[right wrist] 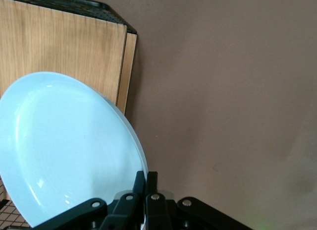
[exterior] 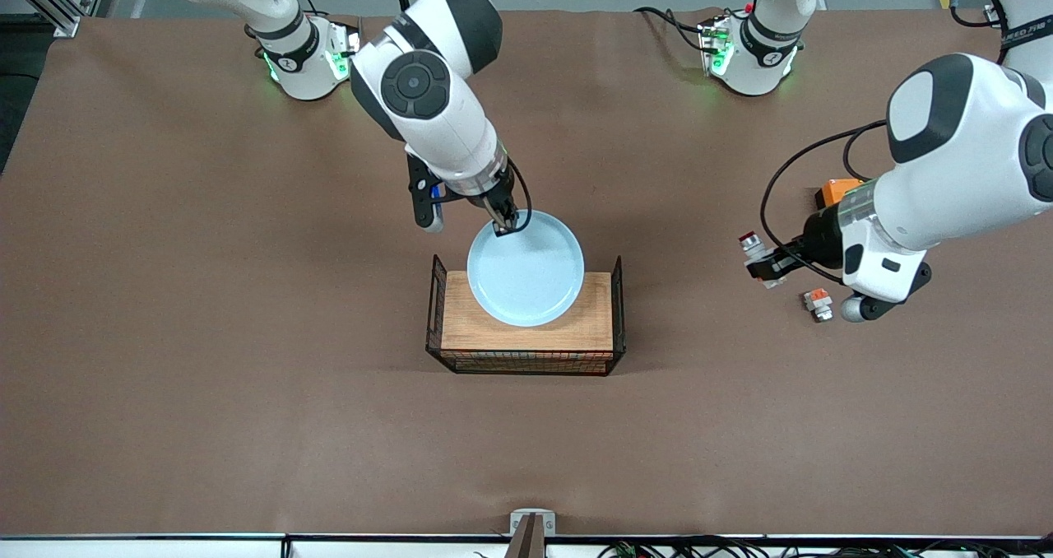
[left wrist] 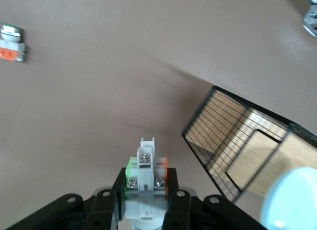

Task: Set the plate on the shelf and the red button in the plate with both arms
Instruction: 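Carry the plate onto the basket base while the left gripper brings the button, then open the right gripper to release the plate and raise it away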

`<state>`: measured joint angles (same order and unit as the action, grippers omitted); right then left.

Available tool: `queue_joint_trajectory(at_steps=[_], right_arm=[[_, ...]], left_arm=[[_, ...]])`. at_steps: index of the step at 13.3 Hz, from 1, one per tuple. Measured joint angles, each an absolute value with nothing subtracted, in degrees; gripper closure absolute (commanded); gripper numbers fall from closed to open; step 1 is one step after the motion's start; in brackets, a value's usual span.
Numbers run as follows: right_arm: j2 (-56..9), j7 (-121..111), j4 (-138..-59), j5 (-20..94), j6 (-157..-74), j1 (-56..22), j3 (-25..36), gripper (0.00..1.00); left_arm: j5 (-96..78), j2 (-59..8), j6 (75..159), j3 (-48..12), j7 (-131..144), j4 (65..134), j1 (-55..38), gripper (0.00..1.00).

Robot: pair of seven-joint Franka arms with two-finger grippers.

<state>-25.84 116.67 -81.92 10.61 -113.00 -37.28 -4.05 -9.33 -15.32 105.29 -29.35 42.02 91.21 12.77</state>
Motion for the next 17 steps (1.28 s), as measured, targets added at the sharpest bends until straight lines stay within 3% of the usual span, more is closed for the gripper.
queue_joint_trajectory(at_steps=[6, 9, 10, 11, 13, 14, 15, 17], right_arm=[[-29.3, 116.63, -81.58, 8.89, -116.62, -37.32, -3.92, 0.99], [-30.73, 116.63, -81.55, 8.81, -118.23, -37.35, -3.92, 0.97], [-31.26, 116.62, -81.55, 8.73, -118.53, -37.38, -3.93, 0.91], [-31.67, 116.61, -81.53, 8.48, -118.74, -37.41, -3.93, 0.77], [-32.01, 116.61, -81.5, 7.74, -118.82, -37.41, -3.91, 0.41], [-32.01, 116.61, -81.49, 7.71, -118.81, -37.39, -3.83, 0.09], [-32.01, 116.61, -81.45, 7.71, -118.81, -37.32, -3.73, 0.02], [-32.01, 116.61, -81.27, 7.7, -118.73, -37.18, -3.49, 0.01]], left_arm=[[-9.33, -16.76, 105.56, -30.9, 56.4, 87.0, 4.8, 1.0], [-9.33, -20.04, 110.21, -30.89, 65.15, 83.85, -0.07, 1.0], [-9.33, -21.08, 112.88, -30.88, 67.81, 83.43, -1.4, 1.0], [-9.33, -22.07, 115.47, -30.88, 70.14, 83.2, -2.62, 0.99], [-9.33, -24.08, 120.56, -30.87, 73.54, 83.05, -4.8, 0.99], [-9.33, -25.18, 122.55, -30.87, 74.62, 83.02, -5.7, 0.99], [-9.33, -26.3, 123.96, -30.86, 75.08, 82.99, -6.26, 0.99], [-9.33, -28.63, 126.35, -30.84, 75.2, 82.96, -7.06, 0.98]])
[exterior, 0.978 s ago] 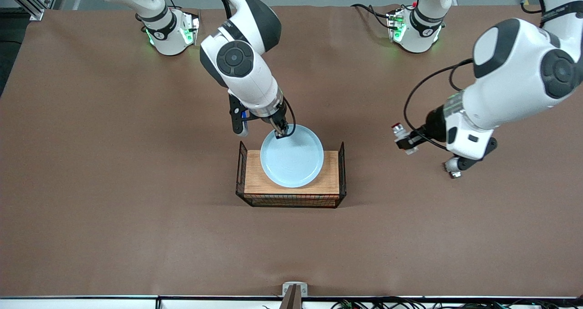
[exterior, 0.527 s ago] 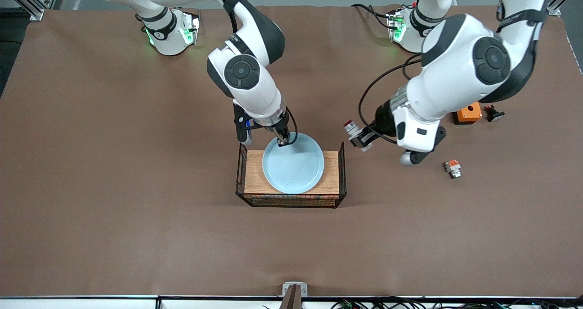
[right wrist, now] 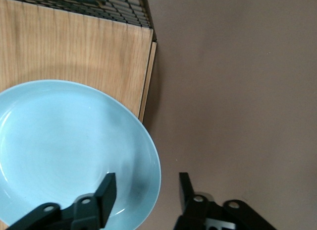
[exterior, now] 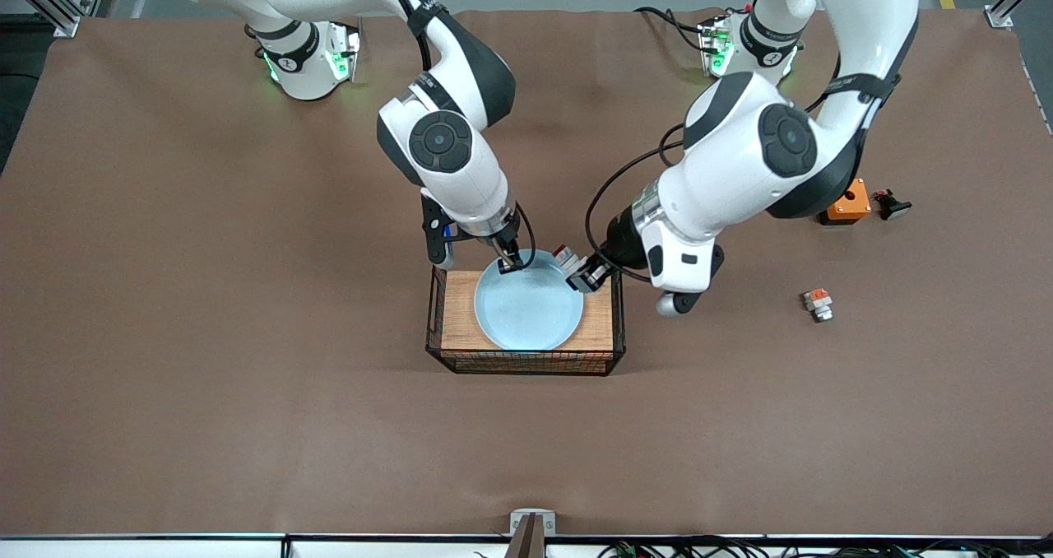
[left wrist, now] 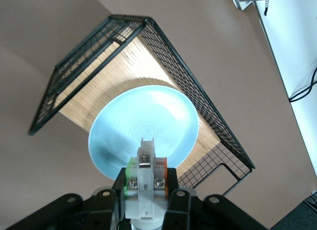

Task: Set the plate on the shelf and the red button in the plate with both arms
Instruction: 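Open the right gripper to release the plate and raise it away, then lower the button onto the plate and open the left gripper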

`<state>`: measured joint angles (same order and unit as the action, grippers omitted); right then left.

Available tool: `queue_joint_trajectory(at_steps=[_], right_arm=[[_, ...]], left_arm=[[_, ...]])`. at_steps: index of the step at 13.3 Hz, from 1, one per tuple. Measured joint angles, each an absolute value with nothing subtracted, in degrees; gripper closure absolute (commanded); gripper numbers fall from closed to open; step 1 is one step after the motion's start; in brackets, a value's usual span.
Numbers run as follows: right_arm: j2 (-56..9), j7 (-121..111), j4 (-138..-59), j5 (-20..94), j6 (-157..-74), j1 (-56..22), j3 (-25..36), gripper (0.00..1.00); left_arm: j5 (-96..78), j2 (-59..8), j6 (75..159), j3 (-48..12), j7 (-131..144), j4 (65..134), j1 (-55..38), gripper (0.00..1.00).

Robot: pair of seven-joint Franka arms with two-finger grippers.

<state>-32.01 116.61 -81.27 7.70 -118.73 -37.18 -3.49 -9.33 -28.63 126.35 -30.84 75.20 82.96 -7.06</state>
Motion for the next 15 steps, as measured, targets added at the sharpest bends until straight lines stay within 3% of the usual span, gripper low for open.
queue_joint_trajectory(at_steps=[4, 8, 9, 10, 13, 15], right_arm=[[-31.37, 116.54, -76.84, 7.66, -110.58, -36.99, -3.22, 0.01], [-25.62, 106.13, -73.76, 7.56, -98.31, -36.59, -3.03, 0.01], [-23.62, 102.4, -73.72, 7.24, -94.73, -36.33, -2.96, 0.01], [-21.53, 98.55, -73.76, 6.6, -91.84, -35.71, -2.93, 0.01], [-15.04, 85.39, -75.14, 6.08, -85.11, -31.28, -2.81, 0.01], [-9.97, 76.57, -78.78, 6.04, -83.41, -27.73, -2.71, 0.01]], left_arm=[[-9.05, -33.25, 131.58, -30.09, 75.21, 82.89, -9.46, 0.97], [-7.47, -35.48, 133.01, -23.22, 76.9, 82.74, -18.01, 0.9], [-7.34, -35.81, 133.02, -21.26, 77.27, 82.72, -20.25, 0.84], [-7.23, -36.18, 133.02, -19.31, 77.51, 82.69, -22.43, 0.69], [-7.02, -36.9, 133.08, -15.31, 77.65, 82.65, -26.48, 0.01], [-5.63, -36.93, 133.16, -14.77, 77.65, 82.4, -26.71, 0.0]])
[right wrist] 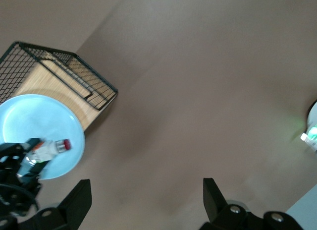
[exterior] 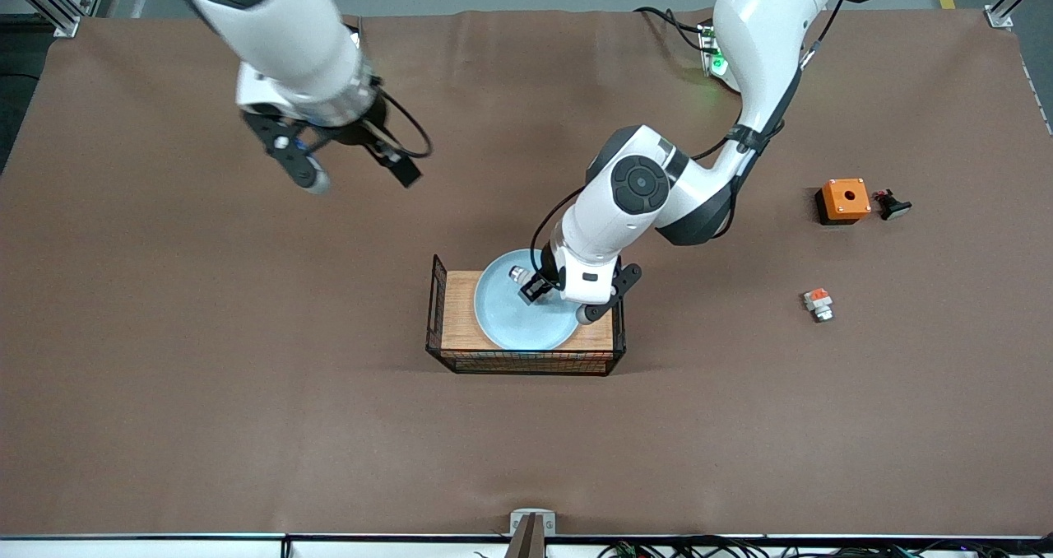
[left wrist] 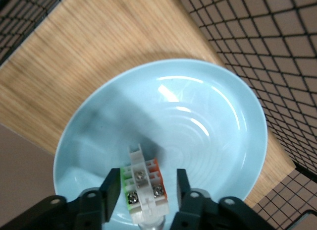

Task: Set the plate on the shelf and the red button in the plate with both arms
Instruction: 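Lower the button onto the plate and open the left gripper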

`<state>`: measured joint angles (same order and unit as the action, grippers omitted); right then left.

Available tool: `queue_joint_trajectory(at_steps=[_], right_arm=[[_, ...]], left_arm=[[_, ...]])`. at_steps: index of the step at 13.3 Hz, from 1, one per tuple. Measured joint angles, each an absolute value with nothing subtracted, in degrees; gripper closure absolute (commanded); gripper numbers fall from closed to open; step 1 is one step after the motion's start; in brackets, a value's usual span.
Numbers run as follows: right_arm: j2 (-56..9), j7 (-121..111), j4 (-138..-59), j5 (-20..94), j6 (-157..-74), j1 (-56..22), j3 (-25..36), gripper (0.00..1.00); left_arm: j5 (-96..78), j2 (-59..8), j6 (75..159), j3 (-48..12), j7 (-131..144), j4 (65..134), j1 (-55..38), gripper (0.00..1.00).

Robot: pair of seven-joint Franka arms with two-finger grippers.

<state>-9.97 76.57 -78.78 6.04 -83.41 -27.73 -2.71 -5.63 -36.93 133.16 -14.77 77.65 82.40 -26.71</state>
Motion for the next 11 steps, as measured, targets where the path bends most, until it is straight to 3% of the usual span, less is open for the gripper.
queue_joint_trajectory(at_steps=[4, 7, 11], right_arm=[[-0.8, 62.02, -89.89, 5.9, -83.65, -21.24, -2.61, 0.01], [2.7, 51.71, -94.32, 5.77, -84.03, -15.69, -2.54, 0.01], [5.63, 35.56, -98.22, 5.72, -85.25, -7.18, -2.43, 0.01]], left_arm=[[-2.6, -34.62, 129.69, -14.33, 77.65, 80.14, -26.37, 0.0], [0.71, -30.74, 115.4, -13.67, 76.77, 75.18, -24.53, 0.0], [3.42, -23.32, 105.29, -13.24, 65.23, 72.01, -19.17, 0.0]])
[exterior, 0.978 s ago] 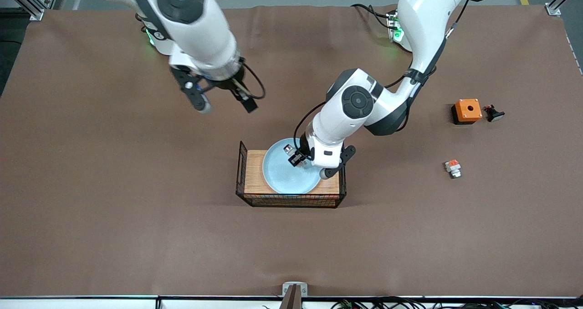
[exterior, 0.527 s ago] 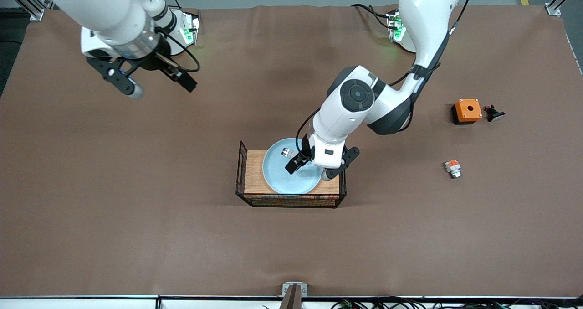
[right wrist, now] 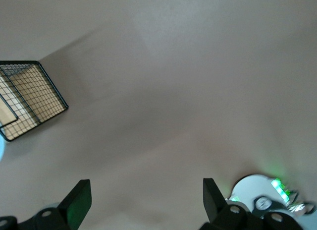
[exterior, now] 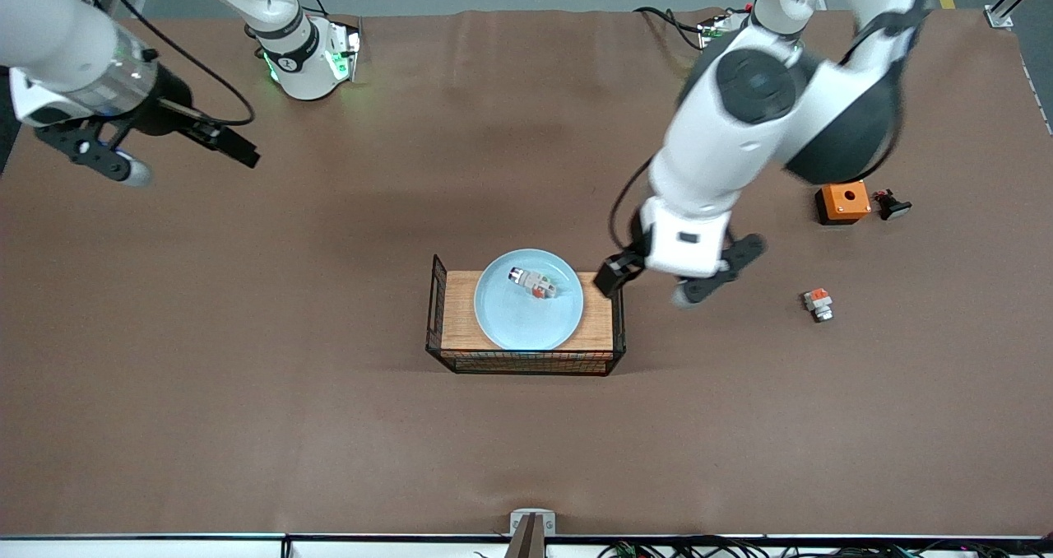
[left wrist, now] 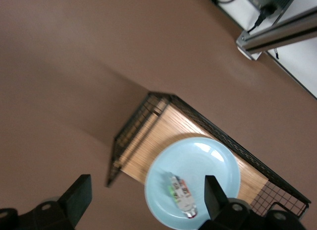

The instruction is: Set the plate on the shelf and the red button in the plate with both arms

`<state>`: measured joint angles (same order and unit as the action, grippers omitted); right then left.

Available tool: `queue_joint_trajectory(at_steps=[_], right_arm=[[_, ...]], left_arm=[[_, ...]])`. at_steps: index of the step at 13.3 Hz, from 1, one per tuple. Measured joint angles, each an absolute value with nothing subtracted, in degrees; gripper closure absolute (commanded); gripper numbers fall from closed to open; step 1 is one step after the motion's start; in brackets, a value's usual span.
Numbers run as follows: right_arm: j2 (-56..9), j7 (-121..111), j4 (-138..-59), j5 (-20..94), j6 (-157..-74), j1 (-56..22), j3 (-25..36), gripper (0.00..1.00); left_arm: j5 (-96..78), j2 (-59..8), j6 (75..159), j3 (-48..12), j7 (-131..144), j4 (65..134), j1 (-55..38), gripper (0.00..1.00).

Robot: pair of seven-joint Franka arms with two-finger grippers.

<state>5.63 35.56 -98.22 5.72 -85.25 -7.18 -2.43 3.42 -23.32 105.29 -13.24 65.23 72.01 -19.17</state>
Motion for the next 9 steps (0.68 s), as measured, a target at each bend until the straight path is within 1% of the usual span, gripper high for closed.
queue_joint_trajectory(at_steps=[3, 6, 9], right_arm=[[7.33, 24.69, -100.34, 5.67, -87.1, -2.02, -2.4, 0.01], [8.19, 15.14, -100.52, 5.41, -87.66, 2.72, -2.38, 0.01], [8.84, 10.36, -99.06, 3.15, -88.54, 4.31, -2.42, 0.01]], left_arm=[[3.48, -16.98, 96.04, -13.01, 51.48, 71.98, -12.01, 0.0], [3.48, -12.57, 89.54, -12.91, 39.12, 72.0, -4.99, 0.0], [3.48, -8.78, 82.67, -12.89, 30.09, 72.08, 0.16, 0.0]])
